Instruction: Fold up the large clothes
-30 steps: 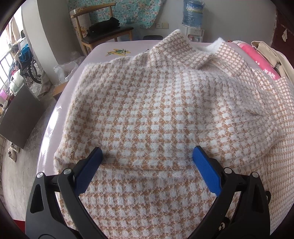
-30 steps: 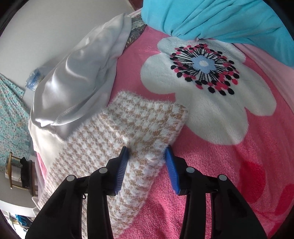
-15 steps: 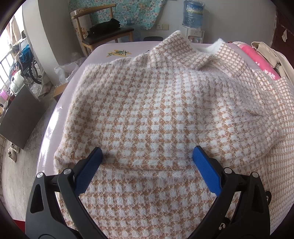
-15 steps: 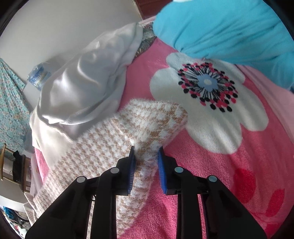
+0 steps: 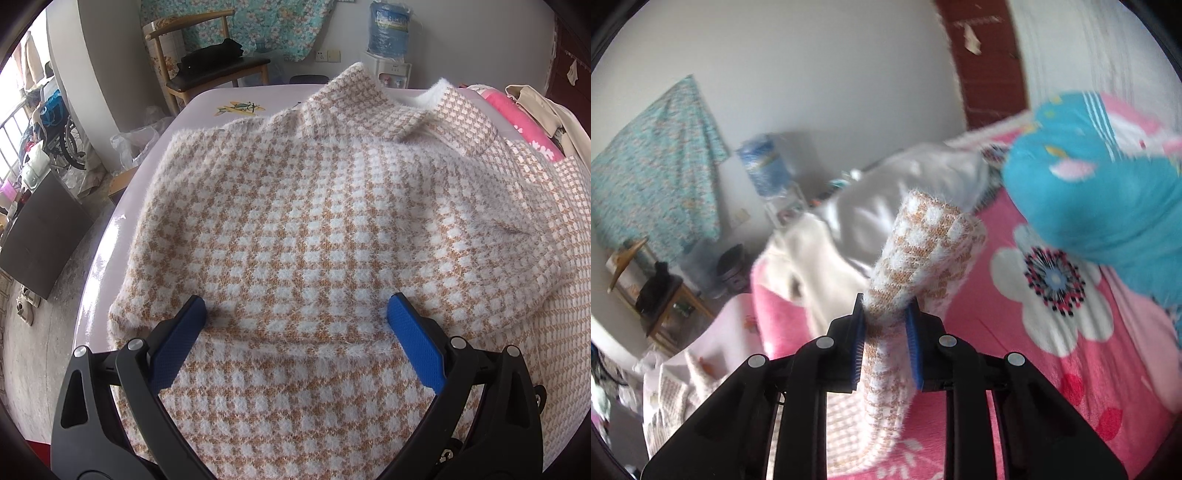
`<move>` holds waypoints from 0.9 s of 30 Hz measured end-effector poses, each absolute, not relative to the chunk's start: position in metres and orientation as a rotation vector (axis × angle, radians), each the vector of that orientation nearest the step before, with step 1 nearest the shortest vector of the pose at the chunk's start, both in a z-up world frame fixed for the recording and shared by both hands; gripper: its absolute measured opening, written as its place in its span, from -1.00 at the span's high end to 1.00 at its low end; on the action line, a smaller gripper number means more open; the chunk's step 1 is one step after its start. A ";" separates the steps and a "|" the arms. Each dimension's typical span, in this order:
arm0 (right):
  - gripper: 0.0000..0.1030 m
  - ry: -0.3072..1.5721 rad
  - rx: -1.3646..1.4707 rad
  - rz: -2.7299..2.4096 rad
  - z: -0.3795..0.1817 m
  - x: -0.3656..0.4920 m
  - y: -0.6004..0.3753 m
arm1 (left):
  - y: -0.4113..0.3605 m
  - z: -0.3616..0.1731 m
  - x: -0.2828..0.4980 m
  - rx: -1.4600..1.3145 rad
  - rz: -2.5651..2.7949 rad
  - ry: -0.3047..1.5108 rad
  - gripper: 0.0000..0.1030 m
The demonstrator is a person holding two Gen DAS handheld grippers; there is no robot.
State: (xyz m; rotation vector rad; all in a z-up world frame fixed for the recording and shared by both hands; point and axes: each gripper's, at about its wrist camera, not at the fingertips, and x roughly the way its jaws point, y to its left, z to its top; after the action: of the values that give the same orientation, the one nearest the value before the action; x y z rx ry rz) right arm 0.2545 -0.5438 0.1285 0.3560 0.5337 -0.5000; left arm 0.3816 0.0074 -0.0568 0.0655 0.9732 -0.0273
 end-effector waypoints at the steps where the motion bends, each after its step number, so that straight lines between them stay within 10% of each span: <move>1: 0.60 0.522 0.323 -0.481 0.137 0.256 -0.530 | 0.007 -0.057 0.381 0.066 -0.028 0.973 -0.85; 23: 0.57 0.423 -0.058 0.161 0.171 0.284 -0.158 | 0.085 0.008 0.330 -0.157 -0.121 0.799 -0.84; 25: 0.36 0.515 -0.073 0.288 0.143 0.290 -0.115 | 0.099 0.012 0.318 -0.201 -0.146 0.786 -0.84; 27: -0.33 0.642 -0.088 0.411 0.106 0.298 -0.079 | 0.112 0.012 0.313 -0.256 -0.180 0.789 -0.84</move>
State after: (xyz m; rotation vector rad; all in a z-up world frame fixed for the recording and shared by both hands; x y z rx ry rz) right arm 0.2975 -0.0790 0.1056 -0.0880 0.6419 0.4114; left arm 0.3127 0.1116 0.0121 -0.2559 0.7894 -0.1802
